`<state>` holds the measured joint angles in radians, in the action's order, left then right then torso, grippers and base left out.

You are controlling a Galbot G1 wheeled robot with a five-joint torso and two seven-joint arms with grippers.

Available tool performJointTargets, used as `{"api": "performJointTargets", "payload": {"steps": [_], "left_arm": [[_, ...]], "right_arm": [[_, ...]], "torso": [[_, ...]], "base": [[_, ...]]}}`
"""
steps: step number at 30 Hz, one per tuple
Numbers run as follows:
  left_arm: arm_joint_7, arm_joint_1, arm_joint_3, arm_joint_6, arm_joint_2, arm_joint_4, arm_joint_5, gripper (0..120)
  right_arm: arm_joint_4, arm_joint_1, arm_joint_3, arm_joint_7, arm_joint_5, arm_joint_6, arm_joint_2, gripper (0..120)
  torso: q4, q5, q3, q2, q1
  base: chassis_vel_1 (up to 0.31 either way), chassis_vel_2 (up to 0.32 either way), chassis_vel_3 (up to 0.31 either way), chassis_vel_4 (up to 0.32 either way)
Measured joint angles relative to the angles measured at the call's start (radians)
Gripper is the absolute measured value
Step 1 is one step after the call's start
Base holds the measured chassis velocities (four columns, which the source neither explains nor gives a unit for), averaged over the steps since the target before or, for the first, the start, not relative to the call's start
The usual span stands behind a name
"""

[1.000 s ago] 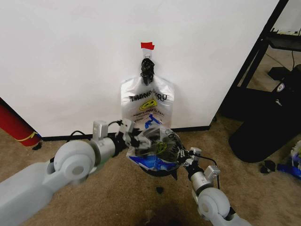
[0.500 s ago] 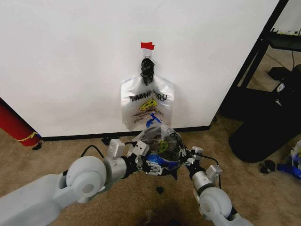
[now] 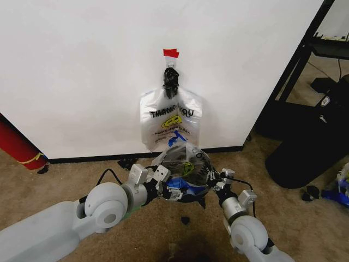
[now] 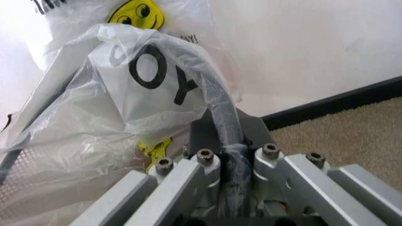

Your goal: Pick up the garbage bag from the wall and place it over the trash bin.

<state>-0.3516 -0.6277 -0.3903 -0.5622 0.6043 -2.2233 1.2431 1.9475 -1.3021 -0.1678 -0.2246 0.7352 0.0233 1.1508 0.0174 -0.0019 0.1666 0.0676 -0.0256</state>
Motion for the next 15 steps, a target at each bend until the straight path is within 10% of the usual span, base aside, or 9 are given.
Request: {"api": "performJointTargets", "payload": {"steps": [15], "left_arm": [[-0.025,-0.013,-0.006,0.028,0.000,-0.015,0.014,6]], "right_arm": [[-0.006,0.016,0.004,-0.018,0.017,0.005,-0.003,1]], "torso": [[0.0001,0.0000,0.000,0.000,0.000]], "base": [[0.000,0.000,0.000,0.000]]}}
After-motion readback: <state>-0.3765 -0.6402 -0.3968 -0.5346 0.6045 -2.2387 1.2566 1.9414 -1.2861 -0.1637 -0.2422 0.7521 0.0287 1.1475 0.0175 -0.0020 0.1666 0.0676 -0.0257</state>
